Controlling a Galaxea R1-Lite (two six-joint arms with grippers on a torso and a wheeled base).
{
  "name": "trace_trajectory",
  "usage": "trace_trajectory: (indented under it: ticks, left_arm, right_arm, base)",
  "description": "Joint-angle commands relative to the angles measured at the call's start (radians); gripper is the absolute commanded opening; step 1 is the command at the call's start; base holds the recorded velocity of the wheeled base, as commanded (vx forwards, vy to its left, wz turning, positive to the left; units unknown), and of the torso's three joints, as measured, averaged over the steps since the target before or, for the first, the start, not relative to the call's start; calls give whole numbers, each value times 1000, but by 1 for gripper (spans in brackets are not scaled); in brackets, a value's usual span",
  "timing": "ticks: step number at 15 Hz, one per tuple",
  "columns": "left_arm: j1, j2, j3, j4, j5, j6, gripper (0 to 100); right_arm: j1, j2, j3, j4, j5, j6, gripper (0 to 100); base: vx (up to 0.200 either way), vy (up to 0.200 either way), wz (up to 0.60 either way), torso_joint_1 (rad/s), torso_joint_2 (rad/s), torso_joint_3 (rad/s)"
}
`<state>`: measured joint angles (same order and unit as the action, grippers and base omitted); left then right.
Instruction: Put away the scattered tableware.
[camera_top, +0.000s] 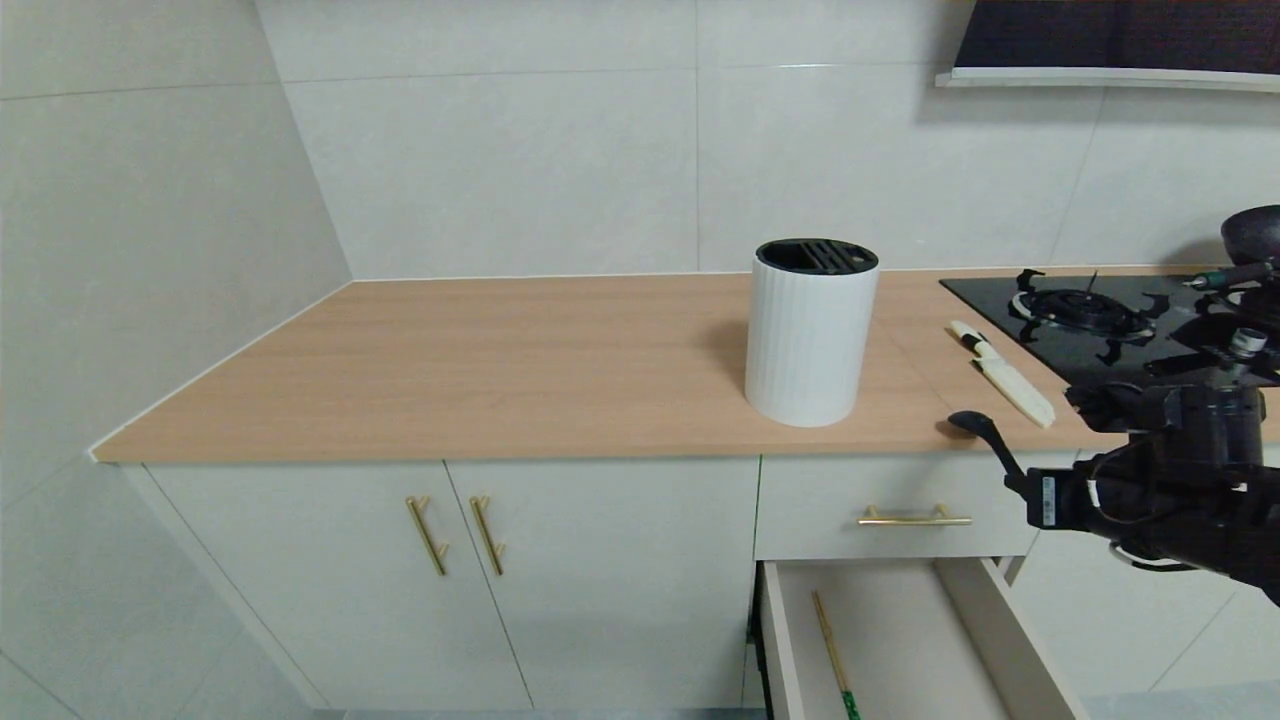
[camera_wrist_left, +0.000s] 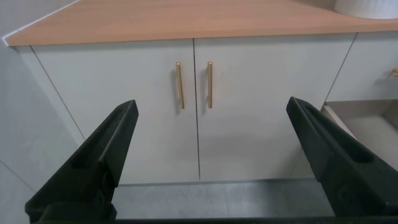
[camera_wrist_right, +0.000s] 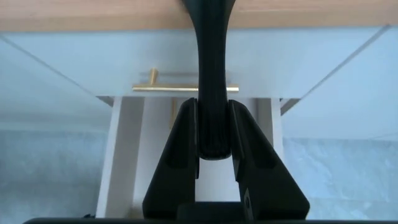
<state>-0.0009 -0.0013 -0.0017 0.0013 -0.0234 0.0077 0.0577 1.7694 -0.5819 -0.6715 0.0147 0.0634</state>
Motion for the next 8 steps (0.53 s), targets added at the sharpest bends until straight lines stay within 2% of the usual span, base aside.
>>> trace_trajectory:
  ticks: [1,3,8]
  left_arm:
    - [1,1,0,0,0,0,100]
    - [-1,1,0,0,0,0,100]
    - [1,1,0,0,0,0,100]
  right_arm:
    - [2,-100,76,-2,22,4,0]
    - [1,-113,111,-8,73,-1,0]
    - [8,-107,175,-10,93,-22,0]
  base:
    - [0,0,0,0,0,0]
    - [0,0,0,0,0,0]
    - [0,0,0,0,0,0]
